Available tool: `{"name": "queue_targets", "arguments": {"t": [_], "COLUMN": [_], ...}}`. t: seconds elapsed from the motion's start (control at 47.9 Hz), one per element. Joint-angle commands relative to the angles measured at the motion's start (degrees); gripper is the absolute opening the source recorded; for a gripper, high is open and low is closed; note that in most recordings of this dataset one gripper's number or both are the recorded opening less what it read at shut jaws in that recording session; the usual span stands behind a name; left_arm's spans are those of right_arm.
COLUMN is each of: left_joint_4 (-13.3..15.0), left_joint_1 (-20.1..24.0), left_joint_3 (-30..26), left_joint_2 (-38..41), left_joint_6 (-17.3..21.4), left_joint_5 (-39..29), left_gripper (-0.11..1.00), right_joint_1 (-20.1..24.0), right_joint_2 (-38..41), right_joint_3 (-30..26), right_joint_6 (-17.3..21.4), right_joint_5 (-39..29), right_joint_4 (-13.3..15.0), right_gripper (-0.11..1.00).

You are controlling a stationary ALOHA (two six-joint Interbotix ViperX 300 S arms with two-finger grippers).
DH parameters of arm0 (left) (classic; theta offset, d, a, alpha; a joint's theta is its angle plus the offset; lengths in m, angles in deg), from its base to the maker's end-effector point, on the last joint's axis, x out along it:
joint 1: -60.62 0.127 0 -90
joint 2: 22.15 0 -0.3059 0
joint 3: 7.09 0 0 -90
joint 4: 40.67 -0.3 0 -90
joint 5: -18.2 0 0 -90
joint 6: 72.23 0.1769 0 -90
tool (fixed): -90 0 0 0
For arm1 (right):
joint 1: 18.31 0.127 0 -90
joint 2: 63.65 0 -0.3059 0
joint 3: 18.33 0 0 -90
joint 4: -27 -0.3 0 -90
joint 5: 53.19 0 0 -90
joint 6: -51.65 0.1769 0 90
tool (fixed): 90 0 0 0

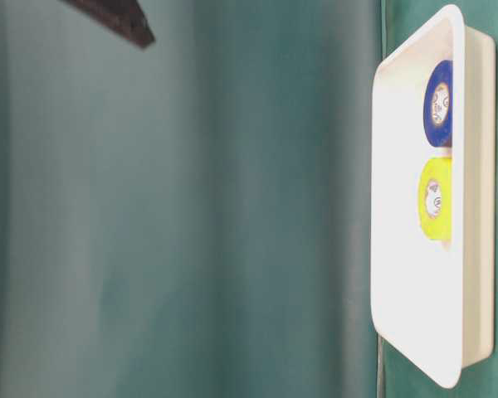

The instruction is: Pick up the tape from a random location and place it into the white case.

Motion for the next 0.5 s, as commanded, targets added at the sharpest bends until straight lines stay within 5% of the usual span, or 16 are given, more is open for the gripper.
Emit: {"name": "queue_targets", "arguments": {"t": [0.0,0.48], "left_joint_4": [0.09,0.09], "left_joint_1": [0.18,0.18], "left_joint_3": [-0.62,-0.62], "left_joint_2": [0.18,0.09], "left_joint_6": [-0.09,-0.09], "left_joint_5": [0.70,0.79], "left_gripper": [0.91,0.91], "right_joint_1": [0.09,0.09], "right_joint_2": [-2.81,-15.29], "right_joint_3": [2.20,22.24], "right_joint_6": [0.09,0.09], "right_joint_5": [3.16,18.19], "right_joint_4": [0.18,0.18], "right_gripper": [0.90,0.88]}}
